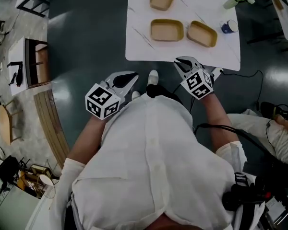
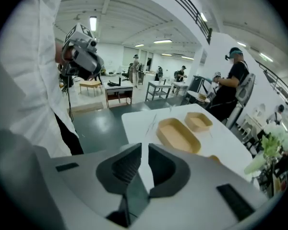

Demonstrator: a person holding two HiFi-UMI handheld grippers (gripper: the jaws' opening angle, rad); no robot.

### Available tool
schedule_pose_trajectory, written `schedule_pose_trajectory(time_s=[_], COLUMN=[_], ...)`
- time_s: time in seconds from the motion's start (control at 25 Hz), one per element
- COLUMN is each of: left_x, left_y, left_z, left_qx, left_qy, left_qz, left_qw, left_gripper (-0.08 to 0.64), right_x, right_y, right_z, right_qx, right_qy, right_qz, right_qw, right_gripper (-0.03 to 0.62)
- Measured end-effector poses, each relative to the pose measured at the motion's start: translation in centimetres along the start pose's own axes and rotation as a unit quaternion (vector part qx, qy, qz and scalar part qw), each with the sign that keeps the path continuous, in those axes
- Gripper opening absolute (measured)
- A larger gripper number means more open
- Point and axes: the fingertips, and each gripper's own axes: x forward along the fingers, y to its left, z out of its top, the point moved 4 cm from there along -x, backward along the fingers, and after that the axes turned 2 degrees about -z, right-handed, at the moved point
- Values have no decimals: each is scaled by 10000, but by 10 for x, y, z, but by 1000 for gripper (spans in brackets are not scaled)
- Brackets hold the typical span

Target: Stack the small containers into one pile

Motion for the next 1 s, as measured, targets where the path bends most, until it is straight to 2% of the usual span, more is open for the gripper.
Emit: schedule_pose_trajectory(time_s=[0.12, 0.2, 0.44, 0.8, 1.0], left_x=[16, 24, 40, 40, 29], left_y=[16, 26, 46, 77, 104], left_z=[21, 34, 53, 71, 87], left_qx=[3, 8, -50, -46, 22], left_qy=[2, -12, -103, -10, 47], left_qz=[90, 179, 316, -36, -233], left_qw=[10000, 9998, 9994, 10000, 9997], left_gripper=[8, 8, 8, 8, 8], right_x=[25, 42, 81, 125, 131], right_y=[-29, -43, -63, -69, -62], right_z=[-3, -5, -9, -11, -4], right_qx=[-573, -902, -1633, -2077, -2062], right_qy=[144, 247, 521, 1158, 1366], right_qz=[146, 239, 452, 793, 880], right_qw=[9981, 9953, 9842, 9681, 9649], right_gripper=[32, 72, 72, 72, 26])
